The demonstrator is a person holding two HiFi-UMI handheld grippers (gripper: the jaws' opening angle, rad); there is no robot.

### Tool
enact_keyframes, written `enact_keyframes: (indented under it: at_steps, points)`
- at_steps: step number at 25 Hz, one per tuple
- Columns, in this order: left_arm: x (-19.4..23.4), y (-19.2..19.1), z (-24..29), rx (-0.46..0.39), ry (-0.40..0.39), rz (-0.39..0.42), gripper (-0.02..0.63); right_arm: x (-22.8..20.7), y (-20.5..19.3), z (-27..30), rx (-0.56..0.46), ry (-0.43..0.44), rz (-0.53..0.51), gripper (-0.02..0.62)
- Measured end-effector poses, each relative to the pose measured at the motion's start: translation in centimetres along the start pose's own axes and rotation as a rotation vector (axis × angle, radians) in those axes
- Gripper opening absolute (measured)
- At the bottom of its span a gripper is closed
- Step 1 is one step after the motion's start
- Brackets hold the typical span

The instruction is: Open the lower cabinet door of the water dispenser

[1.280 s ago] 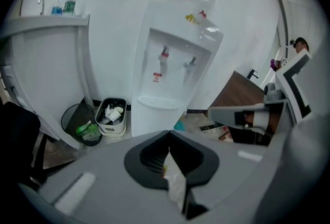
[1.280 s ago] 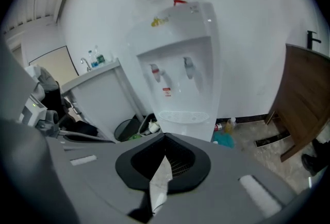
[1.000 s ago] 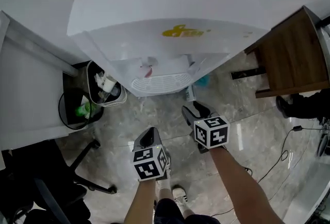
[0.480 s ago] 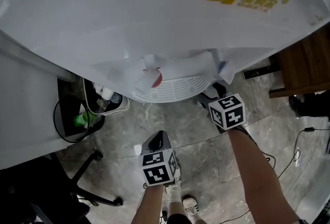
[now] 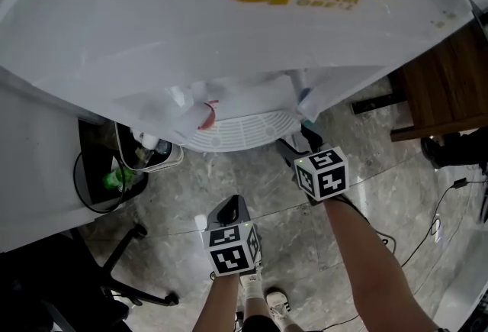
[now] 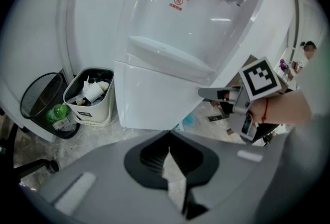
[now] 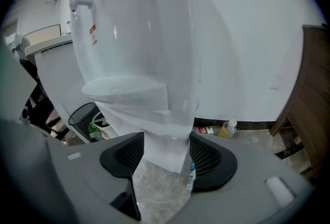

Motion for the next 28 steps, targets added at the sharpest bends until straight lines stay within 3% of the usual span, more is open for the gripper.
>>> enact_keyframes:
  at_steps: [9, 14, 19, 28]
  points:
    - [-0.2, -3.7, -1.7, 0.003, 0.016, 0.018, 0.006, 4.7, -5.9, -5.8, -0.001, 0.020, 0.042, 0.250]
    - [-0.4, -6.6, -3.6, -0.017, 0.007, -0.018, 0.006, 9.7, -9.5, -9.7, 0.015, 0.104, 0.042, 0.219]
    - [0.9, -9.8, -6.4, -0.004, 0.055, 0.019, 0.006, 15.2, -11.6, -12.1, 0.041, 0.179, 0.087, 0.198]
    - [3.9, -11.8, -9.6, -0.036, 0.091, -0.044, 0.006, 20.0, -12.8, -12.9, 0.059, 0.214, 0.096, 0.064]
Point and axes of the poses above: the fingertips, and each gripper's own axes: z forward along the fingers, x to its left, y out of its top, the point moved 5 cm from there along -z, backward along the fingers, and after that the axes turned 7 degrees about -y, right-handed, at the moved point
